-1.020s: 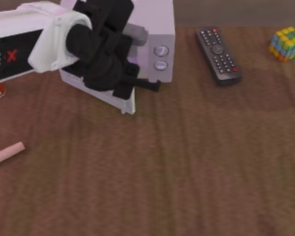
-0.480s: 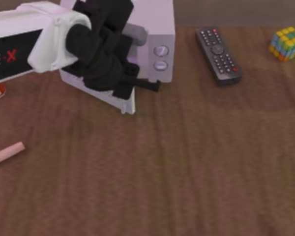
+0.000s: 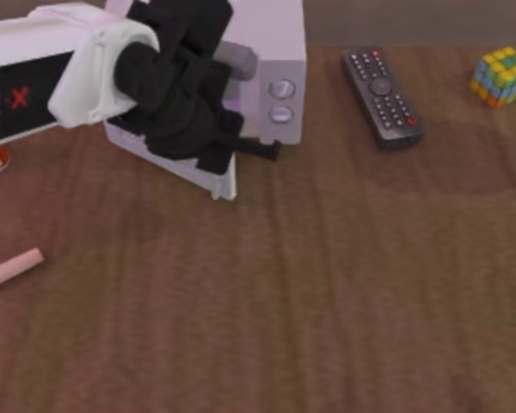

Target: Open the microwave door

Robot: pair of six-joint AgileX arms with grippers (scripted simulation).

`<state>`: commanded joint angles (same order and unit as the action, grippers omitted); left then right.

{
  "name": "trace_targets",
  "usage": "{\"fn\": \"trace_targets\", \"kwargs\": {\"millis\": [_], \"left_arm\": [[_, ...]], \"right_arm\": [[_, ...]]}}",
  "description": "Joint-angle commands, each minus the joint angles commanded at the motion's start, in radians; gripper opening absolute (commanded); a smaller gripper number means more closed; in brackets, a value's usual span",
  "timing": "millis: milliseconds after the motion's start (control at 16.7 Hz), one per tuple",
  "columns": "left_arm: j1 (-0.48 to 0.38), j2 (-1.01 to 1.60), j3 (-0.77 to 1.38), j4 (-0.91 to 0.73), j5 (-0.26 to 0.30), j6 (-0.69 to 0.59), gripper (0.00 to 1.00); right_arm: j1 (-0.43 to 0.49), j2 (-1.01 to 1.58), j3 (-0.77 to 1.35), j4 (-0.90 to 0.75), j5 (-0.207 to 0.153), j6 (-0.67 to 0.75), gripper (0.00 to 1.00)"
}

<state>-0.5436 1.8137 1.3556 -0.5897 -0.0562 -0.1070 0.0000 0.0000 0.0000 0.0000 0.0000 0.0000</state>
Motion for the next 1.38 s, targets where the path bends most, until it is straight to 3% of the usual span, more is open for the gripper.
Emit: {"fn": "trace_targets", "kwargs": {"millis": [540,1380], "left_arm": [[0.047,-0.076,-0.087,0.018,0.073,0.140,0.00],[0.047,-0.077,-0.088,0.019,0.074,0.141,0.00]], "right_arm": [[0.000,0.000,0.000,0.000,0.000,0.000,1.00],[0.000,0.000,0.000,0.000,0.000,0.000,1.00]]}}
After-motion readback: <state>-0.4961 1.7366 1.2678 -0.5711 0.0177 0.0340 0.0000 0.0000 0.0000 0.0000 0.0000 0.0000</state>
